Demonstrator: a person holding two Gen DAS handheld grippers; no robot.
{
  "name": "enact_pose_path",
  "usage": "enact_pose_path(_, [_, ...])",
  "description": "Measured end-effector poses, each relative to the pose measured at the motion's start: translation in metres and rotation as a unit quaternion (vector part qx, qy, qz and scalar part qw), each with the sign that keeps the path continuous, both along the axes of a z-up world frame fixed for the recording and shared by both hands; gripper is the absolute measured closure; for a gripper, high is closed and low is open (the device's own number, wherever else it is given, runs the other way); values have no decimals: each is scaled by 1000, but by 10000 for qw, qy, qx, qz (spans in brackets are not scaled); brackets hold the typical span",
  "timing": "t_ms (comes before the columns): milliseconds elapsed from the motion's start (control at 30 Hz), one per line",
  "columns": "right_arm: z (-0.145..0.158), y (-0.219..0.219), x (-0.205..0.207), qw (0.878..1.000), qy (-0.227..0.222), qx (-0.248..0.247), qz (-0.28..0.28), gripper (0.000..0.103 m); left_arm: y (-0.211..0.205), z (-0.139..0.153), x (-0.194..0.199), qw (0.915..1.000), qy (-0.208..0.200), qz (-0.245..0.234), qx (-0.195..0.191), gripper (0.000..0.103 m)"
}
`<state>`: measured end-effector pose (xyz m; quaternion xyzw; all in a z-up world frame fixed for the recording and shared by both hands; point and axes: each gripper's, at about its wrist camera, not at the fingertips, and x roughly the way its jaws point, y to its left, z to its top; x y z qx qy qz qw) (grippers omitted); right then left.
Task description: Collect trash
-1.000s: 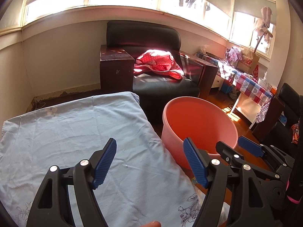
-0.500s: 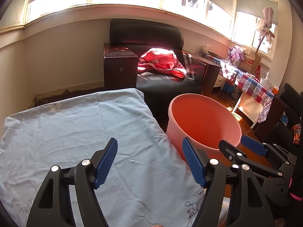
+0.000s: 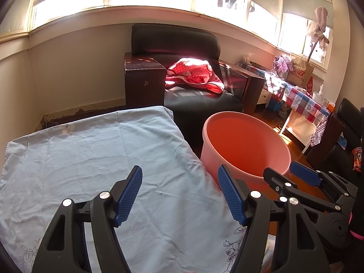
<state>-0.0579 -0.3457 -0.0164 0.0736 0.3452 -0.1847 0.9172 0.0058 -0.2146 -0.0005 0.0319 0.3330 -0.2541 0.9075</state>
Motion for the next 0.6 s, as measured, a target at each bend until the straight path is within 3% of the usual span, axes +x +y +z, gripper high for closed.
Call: enact_pose_path(600, [-2, 2, -1, 10000, 3, 22, 13, 50, 0, 0, -2, 10000, -9, -1, 12, 36])
